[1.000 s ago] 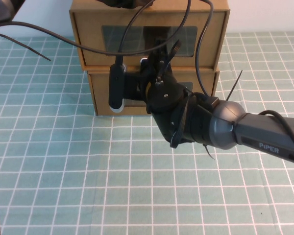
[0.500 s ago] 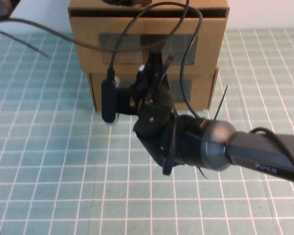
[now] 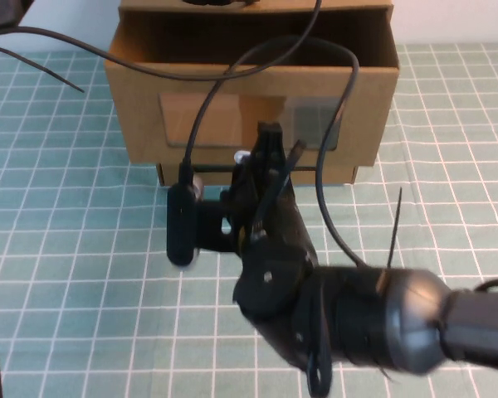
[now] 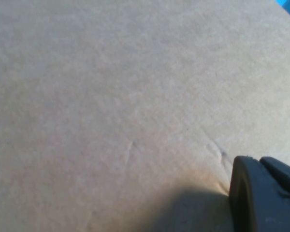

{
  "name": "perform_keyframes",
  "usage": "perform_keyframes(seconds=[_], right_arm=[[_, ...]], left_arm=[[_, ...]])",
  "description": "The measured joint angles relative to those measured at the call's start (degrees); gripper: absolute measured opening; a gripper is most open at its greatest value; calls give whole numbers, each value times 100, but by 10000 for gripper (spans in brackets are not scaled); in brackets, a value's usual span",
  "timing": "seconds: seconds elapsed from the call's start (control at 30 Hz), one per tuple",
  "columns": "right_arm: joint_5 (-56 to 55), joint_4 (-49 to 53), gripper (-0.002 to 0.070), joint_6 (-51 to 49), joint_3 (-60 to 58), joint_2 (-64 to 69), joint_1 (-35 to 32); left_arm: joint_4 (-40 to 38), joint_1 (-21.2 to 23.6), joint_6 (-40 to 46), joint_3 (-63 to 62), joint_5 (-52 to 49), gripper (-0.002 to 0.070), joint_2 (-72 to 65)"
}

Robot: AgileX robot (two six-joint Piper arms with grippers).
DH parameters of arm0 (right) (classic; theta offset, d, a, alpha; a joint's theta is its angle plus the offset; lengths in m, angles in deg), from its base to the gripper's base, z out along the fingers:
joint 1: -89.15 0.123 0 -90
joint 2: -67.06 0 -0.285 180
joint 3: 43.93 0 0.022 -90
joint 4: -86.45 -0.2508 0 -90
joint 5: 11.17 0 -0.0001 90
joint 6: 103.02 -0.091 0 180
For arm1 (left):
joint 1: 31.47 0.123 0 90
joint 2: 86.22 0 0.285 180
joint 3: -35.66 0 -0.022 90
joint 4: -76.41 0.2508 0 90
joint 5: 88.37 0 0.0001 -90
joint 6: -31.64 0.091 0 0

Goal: Open the shoe box
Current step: 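Pull the top drawer of the cardboard box fully open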

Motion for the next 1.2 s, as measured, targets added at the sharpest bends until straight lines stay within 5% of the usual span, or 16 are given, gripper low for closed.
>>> perform_keyframes(seconds=[0.73, 1.07, 1.2], right_arm=[[850, -186, 15, -864, -952, -246, 868], [358, -3022, 287, 641, 62, -836, 857], [219, -3973, 332, 1243, 195, -1307, 857]], left_arm=[[-229, 82, -13, -35, -48, -4, -71], [-227, 91, -2, -35, -39, -4, -20], [-60, 91, -135, 1, -237, -4, 150]])
